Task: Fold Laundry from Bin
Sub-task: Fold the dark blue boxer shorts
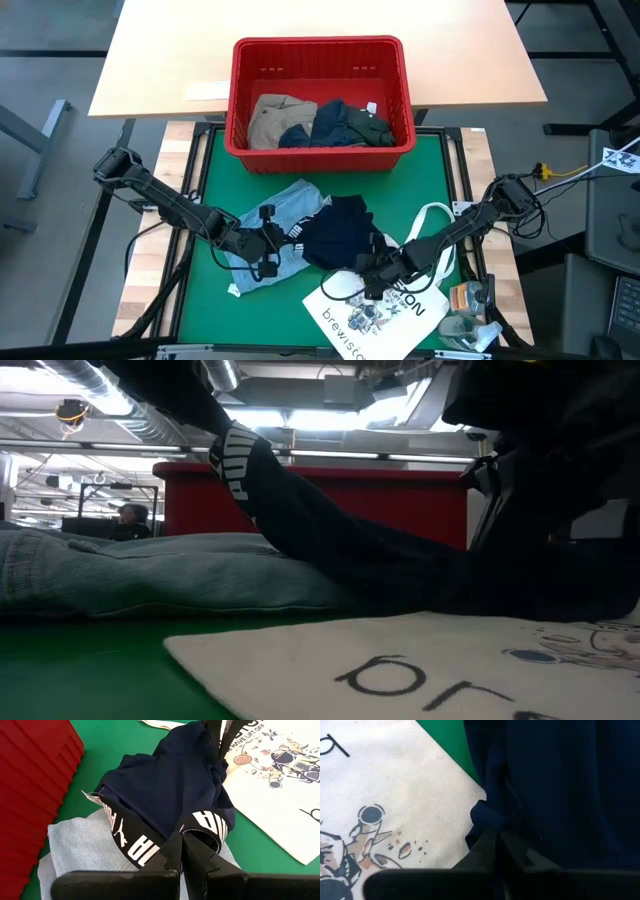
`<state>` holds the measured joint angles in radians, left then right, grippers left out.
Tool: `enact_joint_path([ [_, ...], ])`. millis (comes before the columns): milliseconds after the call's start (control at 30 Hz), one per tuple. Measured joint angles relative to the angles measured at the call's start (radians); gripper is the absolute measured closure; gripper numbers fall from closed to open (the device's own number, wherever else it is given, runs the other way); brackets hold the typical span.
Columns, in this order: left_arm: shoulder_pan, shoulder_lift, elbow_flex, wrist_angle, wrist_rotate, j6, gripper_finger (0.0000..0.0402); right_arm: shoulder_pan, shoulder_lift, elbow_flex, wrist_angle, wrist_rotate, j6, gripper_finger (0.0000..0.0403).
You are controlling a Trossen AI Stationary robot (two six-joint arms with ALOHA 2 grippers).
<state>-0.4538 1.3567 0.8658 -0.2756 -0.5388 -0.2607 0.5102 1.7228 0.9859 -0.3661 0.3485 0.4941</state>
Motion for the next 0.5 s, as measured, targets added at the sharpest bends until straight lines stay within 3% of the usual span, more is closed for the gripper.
enact_joint_path([
  [133, 0.0, 0.0, 0.0, 0.01, 0.0, 0.0, 0.04, 0.0, -0.005, 0.004, -0.012, -0.008, 0.005, 0.0375],
  [333, 0.0, -0.022, -0.001, 0.09, -0.048, 0.0, 0.04, 0.0, -0.064, 0.08, -0.163, -0.025, 0.006, 0.0397],
  [500, -0.002, -0.104, -0.001, 0.114, -0.067, 0.0, 0.04, 0.001, -0.151, 0.172, -0.313, 0.035, 0.006, 0.0393],
])
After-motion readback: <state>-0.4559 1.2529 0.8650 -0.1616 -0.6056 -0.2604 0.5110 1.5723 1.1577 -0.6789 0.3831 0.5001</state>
